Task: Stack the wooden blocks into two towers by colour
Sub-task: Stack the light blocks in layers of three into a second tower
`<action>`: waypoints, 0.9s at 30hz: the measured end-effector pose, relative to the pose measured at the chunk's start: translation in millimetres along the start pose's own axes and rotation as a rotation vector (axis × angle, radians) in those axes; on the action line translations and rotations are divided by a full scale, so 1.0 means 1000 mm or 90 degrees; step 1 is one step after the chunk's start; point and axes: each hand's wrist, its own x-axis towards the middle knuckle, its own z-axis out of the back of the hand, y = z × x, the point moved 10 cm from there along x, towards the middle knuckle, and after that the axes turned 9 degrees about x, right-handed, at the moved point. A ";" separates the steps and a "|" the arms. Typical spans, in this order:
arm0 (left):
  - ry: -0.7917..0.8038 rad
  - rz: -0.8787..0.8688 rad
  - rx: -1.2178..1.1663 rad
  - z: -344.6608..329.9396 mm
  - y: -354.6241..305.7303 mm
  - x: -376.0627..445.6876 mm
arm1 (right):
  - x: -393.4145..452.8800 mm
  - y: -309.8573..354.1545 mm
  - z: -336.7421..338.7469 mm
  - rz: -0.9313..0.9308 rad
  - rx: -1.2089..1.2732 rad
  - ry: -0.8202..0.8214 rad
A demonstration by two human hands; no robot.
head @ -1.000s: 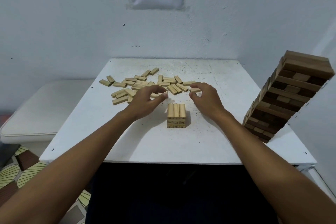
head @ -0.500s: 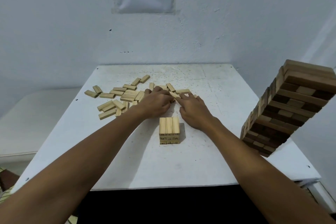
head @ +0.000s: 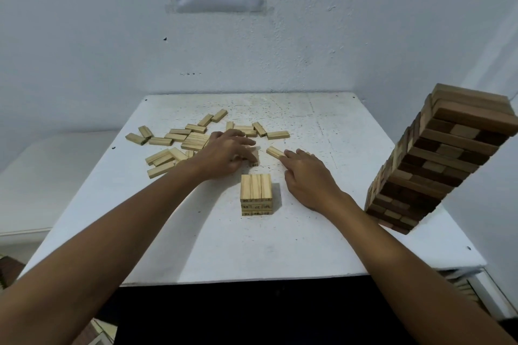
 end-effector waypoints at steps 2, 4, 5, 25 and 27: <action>-0.037 -0.015 0.011 0.004 0.001 -0.014 | -0.007 0.000 -0.001 -0.002 0.001 0.005; -0.066 -0.027 0.019 0.006 0.002 -0.029 | -0.013 0.001 -0.002 -0.003 -0.002 0.011; -0.078 -0.030 0.027 0.007 0.002 -0.036 | -0.016 0.001 -0.002 -0.003 -0.005 0.013; -0.169 0.005 -0.114 0.021 -0.057 -0.174 | -0.122 0.029 0.005 0.029 -0.004 0.010; -0.164 0.023 -0.142 0.019 -0.064 -0.177 | -0.131 0.034 0.004 0.042 -0.006 0.007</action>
